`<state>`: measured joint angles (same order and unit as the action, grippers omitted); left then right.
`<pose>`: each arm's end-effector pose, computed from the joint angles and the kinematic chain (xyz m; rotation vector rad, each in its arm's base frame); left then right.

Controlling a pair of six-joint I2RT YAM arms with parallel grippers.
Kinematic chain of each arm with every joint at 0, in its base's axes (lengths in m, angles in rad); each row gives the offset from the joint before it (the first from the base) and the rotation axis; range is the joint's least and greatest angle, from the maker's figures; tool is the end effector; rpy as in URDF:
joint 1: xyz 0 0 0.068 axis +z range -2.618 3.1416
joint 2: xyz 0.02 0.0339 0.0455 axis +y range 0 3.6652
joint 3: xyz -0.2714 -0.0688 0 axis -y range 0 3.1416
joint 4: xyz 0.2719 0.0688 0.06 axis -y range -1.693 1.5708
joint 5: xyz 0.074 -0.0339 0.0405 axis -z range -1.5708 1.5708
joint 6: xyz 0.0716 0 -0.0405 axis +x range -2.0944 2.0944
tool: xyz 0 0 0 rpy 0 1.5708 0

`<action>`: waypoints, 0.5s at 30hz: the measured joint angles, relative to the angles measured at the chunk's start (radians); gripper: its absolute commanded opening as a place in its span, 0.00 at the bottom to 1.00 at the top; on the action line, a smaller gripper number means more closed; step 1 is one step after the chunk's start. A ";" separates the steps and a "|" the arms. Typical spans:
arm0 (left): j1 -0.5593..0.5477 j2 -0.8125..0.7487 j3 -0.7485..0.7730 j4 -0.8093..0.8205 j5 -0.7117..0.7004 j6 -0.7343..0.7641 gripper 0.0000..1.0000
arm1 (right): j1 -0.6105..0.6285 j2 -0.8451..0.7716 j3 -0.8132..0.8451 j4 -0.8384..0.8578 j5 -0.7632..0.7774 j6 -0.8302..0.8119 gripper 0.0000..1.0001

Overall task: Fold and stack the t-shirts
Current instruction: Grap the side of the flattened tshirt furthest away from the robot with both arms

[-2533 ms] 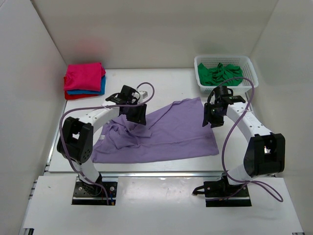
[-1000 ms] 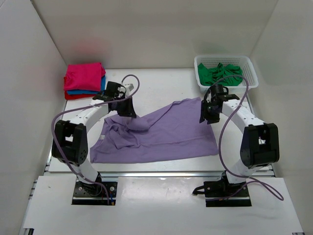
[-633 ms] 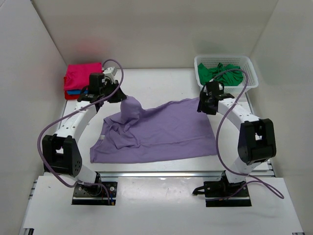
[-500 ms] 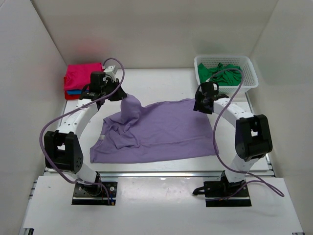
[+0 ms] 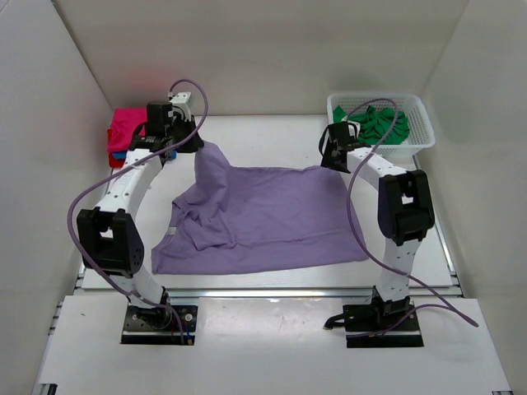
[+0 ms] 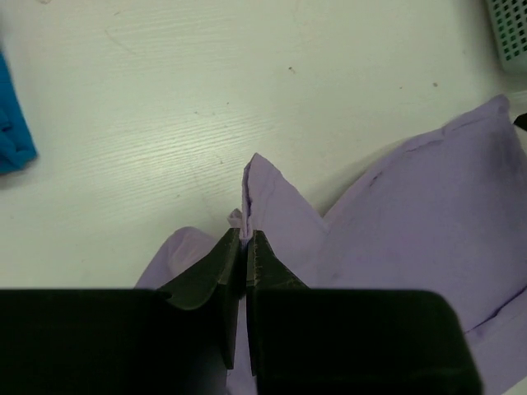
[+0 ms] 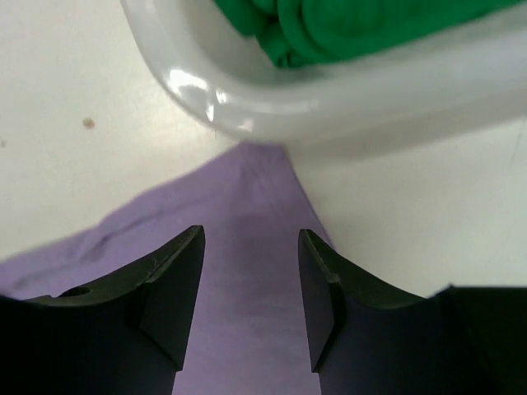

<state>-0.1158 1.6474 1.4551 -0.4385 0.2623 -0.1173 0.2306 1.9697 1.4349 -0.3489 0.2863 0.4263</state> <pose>0.4297 -0.0687 0.3066 0.1460 2.2031 -0.4188 0.4723 0.0901 0.1663 0.3582 2.3801 -0.0506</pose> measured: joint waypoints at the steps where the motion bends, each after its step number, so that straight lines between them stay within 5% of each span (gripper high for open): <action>1: 0.006 0.007 0.000 -0.007 0.001 0.005 0.00 | 0.005 0.021 0.027 -0.001 0.013 0.000 0.47; 15: 0.021 0.032 -0.030 -0.021 0.045 0.021 0.00 | 0.019 0.200 0.228 -0.079 0.107 0.034 0.46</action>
<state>-0.0952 1.6794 1.4254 -0.4591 0.3069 -0.0963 0.2501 2.1693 1.6627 -0.4274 0.3931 0.4603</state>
